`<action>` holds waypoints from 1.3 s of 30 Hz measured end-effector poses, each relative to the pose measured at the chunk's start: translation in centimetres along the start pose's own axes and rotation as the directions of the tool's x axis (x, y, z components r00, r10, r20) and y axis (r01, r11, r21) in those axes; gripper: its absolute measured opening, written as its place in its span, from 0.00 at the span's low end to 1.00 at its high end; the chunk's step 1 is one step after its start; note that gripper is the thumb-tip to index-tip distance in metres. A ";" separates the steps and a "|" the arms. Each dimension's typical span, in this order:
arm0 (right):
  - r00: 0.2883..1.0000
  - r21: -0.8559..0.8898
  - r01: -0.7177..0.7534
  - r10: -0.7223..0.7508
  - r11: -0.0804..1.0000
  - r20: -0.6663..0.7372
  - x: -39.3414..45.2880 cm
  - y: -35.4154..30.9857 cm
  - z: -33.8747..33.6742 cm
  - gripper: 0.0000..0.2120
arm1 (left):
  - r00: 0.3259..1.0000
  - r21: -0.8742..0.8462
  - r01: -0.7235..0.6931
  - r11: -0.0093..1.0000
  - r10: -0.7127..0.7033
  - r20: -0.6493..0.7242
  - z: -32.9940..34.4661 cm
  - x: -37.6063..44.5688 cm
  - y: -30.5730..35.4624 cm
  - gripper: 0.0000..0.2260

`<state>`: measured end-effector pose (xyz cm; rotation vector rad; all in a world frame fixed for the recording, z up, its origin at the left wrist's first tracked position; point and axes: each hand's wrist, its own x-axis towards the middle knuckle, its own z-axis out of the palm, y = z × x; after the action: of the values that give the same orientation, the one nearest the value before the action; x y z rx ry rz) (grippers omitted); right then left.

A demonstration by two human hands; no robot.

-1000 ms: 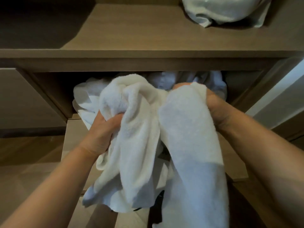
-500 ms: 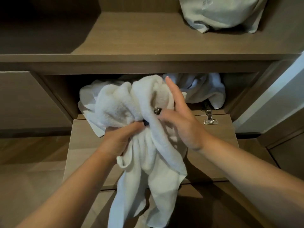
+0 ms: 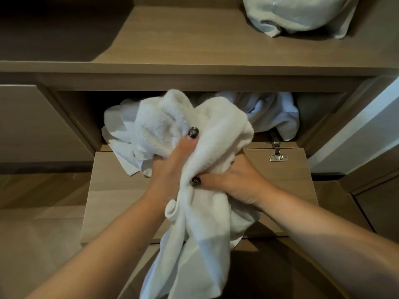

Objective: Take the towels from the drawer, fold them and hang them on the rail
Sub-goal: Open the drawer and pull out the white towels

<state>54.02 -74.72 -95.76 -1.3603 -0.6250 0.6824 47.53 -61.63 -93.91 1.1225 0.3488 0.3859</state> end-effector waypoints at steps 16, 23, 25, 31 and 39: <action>0.966 0.309 0.018 0.064 0.951 -0.252 0.1 0.4 -2.8 0.28 | 0.874 0.375 0.305 0.876 -0.413 0.256 -3.8 2.6 -3.9 0.37; 0.978 0.265 0.006 0.050 0.964 -0.204 -0.3 2.6 -2.9 0.23 | 0.851 0.445 0.061 0.894 -0.279 0.444 -3.2 1.6 -3.5 0.21; 0.982 0.329 -0.072 0.125 0.942 -0.142 -0.3 2.8 -3.2 0.22 | 0.858 0.479 0.032 0.877 -0.270 0.436 -3.5 1.5 -3.9 0.22; 0.948 0.343 -0.102 0.196 0.934 -0.252 -0.7 3.0 -3.4 0.24 | 0.891 0.569 -0.190 0.800 -0.103 0.443 -4.0 2.2 -5.3 0.30; 0.904 0.193 -0.125 0.192 0.973 -0.382 -2.9 0.0 -7.5 0.17 | 0.983 0.691 0.136 0.710 -0.185 -0.003 -9.2 3.0 -8.8 0.20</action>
<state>57.76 -81.80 -96.59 -1.3540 -0.1265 0.5491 47.06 -56.19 -105.82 1.8244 0.5533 0.0425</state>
